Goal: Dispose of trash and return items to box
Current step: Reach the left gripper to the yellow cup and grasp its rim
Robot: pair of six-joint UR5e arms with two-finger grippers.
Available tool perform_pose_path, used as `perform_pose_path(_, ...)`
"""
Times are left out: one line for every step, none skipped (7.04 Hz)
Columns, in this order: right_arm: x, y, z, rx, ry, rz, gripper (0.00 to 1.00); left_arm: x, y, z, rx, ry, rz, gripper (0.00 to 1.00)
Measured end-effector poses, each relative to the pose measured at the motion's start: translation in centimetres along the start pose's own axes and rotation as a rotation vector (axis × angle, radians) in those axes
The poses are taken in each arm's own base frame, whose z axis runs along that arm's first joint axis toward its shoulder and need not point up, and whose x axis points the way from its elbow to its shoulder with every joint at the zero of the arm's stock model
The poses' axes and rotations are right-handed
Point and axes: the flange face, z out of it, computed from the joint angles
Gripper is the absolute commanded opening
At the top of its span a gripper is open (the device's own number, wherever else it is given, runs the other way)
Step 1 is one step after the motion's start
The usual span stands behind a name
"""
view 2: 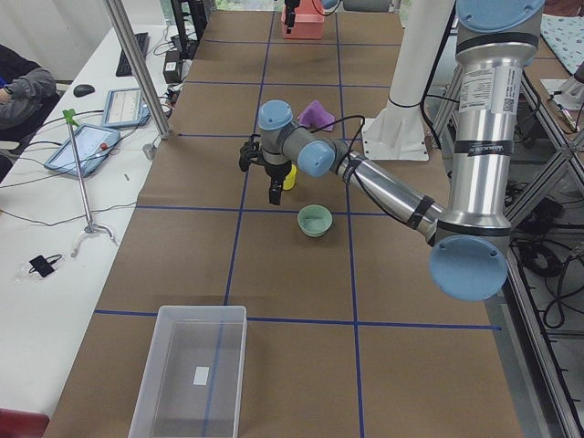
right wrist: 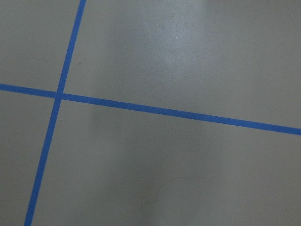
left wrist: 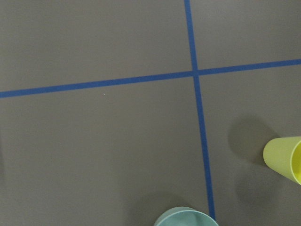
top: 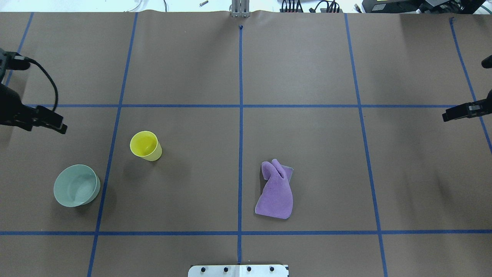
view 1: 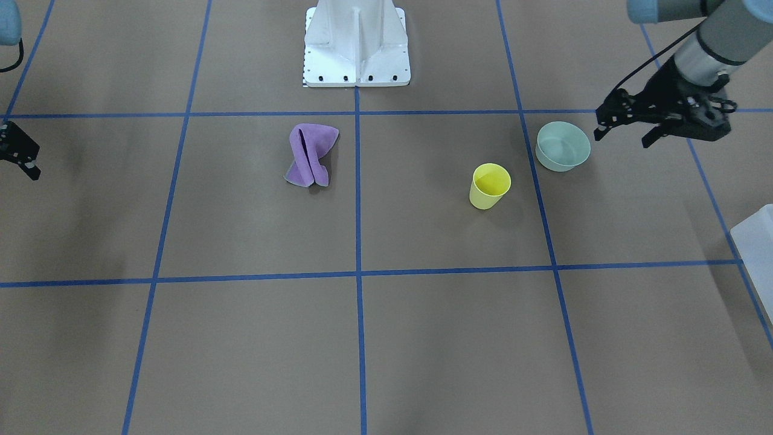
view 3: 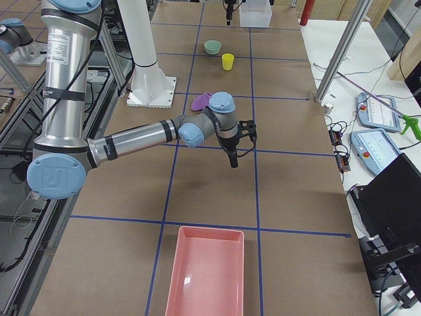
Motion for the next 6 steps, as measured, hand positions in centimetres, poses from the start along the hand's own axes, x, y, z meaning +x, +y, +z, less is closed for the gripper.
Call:
perform_pose_path(-1.3,-0.3,0.4,-0.007,0.029,-0.006,1.00,3.1,0.3,2.0,0.003,0.001,-0.004,0.97)
perform_pose_path(-2.1,-0.4,0.7,-0.011,0.045,-0.013,1.00,6.1,-0.4,3.7,0.008,0.007,-0.017,0.87)
perform_pose_path(-2.5,-0.5,0.8,-0.012,0.050,-0.017,1.00,8.3,-1.7,5.2,0.009,0.011,-0.031,0.68)
perform_pose_path(-2.7,-0.5,0.9,-0.012,0.050,-0.019,1.00,9.5,-2.8,6.4,0.004,0.010,-0.039,0.61)
perform_pose_path(-2.8,-0.5,0.9,-0.012,0.050,-0.020,1.00,9.9,-3.4,7.3,-0.002,0.005,-0.044,0.60)
perform_pose_path(-2.9,-0.6,0.9,-0.012,0.050,-0.021,1.00,10.0,-3.7,8.0,-0.010,0.001,-0.046,0.60)
